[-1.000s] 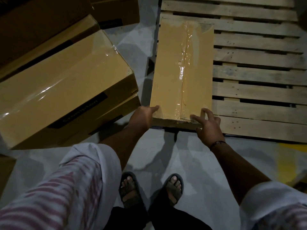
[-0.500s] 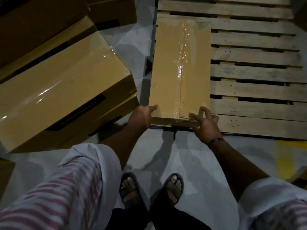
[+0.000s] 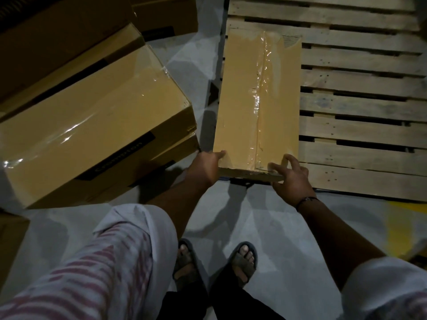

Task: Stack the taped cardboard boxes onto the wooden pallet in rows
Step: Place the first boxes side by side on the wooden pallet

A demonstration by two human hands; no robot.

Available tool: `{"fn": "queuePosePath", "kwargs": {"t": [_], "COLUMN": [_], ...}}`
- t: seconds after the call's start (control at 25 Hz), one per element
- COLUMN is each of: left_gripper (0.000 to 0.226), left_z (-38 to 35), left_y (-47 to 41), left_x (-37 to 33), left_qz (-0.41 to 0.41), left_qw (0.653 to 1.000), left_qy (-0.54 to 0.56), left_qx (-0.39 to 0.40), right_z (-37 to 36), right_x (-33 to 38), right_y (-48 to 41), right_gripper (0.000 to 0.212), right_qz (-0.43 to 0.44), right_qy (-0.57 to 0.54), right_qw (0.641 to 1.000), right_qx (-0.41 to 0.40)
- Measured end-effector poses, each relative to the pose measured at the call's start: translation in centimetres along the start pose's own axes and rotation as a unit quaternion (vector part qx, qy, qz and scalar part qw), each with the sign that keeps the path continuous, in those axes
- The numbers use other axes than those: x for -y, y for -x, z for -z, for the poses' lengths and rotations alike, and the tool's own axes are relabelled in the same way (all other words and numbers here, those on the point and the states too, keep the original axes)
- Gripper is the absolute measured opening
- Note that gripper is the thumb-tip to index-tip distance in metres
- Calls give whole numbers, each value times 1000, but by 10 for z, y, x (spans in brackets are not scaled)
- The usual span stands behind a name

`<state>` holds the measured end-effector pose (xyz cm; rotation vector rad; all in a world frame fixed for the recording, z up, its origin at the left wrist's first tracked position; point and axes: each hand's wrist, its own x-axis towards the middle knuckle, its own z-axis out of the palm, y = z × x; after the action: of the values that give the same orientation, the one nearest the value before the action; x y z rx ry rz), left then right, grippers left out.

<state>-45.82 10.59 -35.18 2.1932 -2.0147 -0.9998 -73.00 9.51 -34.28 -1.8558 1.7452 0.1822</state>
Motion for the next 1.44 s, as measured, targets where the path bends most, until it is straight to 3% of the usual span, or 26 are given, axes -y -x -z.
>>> {"fn": "queuePosePath", "kwargs": {"t": [0.36, 0.6, 0.8, 1.04, 1.2, 1.44], "left_gripper": [69, 60, 57, 71, 60, 68], "left_z": [72, 125, 140, 156, 164, 166], "left_y": [25, -21, -91, -173, -205, -246], "left_x": [-41, -56, -54, -41, -32, -31], "left_qz": [7, 13, -9, -51, -26, -6], "left_qw": [1000, 996, 996, 998, 998, 995], "left_qy": [-12, 55, 71, 48, 49, 65], "left_qx": [6, -67, -47, -8, 25, 72], "right_z": [64, 127, 145, 157, 168, 175], "right_x": [73, 121, 150, 189, 208, 219], "right_y": [-2, -77, -168, -280, -328, -386], "right_gripper": [57, 61, 65, 73, 77, 83], "right_qz": [60, 92, 67, 66, 86, 82], "right_qy": [68, 82, 63, 93, 124, 133], "right_qw": [996, 992, 996, 993, 988, 987], "right_qx": [0, -13, 1, 30, 26, 31]}}
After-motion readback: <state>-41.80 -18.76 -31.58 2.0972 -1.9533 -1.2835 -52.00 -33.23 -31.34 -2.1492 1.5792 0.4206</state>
